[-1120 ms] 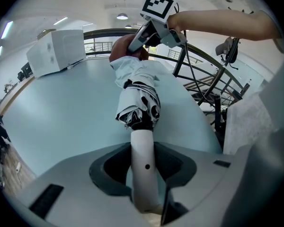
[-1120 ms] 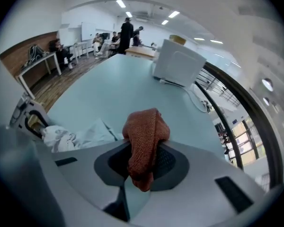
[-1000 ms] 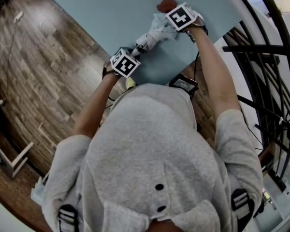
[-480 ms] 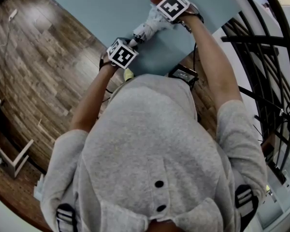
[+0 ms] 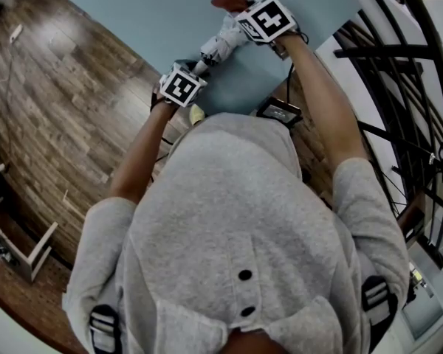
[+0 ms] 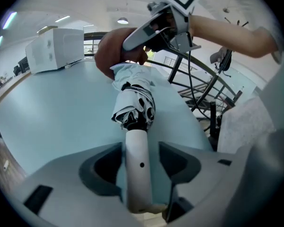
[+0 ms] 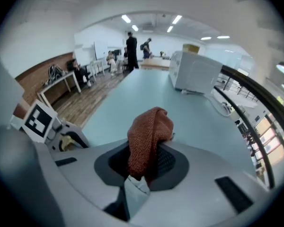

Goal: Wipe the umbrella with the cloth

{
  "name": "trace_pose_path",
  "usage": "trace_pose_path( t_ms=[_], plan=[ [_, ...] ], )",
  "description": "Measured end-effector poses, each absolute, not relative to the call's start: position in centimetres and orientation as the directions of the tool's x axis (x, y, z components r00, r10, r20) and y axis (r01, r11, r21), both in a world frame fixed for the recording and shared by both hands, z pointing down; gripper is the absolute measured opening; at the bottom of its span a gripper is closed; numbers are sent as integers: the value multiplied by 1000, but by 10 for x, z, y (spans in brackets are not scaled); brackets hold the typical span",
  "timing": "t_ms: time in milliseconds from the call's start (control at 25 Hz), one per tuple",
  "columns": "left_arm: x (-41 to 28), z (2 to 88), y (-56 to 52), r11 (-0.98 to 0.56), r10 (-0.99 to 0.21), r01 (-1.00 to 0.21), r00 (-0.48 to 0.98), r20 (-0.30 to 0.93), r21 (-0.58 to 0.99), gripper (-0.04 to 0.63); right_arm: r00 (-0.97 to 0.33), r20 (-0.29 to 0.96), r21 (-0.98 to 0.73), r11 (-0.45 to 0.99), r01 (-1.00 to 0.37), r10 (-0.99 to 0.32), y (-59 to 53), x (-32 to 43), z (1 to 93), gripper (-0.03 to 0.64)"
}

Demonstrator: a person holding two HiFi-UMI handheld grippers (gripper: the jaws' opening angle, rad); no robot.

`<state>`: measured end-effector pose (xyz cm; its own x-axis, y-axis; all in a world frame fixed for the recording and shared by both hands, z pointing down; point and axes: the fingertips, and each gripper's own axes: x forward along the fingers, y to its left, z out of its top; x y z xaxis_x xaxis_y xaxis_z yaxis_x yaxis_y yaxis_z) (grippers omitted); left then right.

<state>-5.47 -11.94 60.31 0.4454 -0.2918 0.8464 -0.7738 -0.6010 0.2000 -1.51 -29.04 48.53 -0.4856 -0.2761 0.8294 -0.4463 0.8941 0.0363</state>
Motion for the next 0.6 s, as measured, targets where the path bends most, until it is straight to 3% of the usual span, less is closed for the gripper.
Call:
trace_pose_path(
  t_ms=[40, 240, 280, 360, 400, 600],
  plan=[
    [-55, 597, -118, -593, -317, -775, 476, 820, 221, 284, -542, 779, 25, 879, -477, -316, -285, -15, 464, 72],
    [-91, 496, -136, -467, -671, -842, 537, 511, 271, 297, -639, 507, 43, 757, -651, -579, -238, 35, 349, 74],
    [-98, 465, -138, -454, -731, -844, 536, 423, 285, 267, -621, 464, 53, 720, -692, -631, -226, 50, 332, 72],
    [-110, 408, -137, -434, -821, -856, 504, 268, 280, 48, -563, 394, 49, 628, -777, -727, -200, 80, 305, 74],
    [-116, 386, -136, -421, -851, -870, 476, 221, 255, 15, -528, 367, 39, 580, -814, -766, -187, 92, 297, 74],
    [-119, 341, -128, -378, -901, -918, 395, 178, 124, 15, -364, 308, -1, 383, -924, -879, -129, 141, 285, 74]
  ],
)
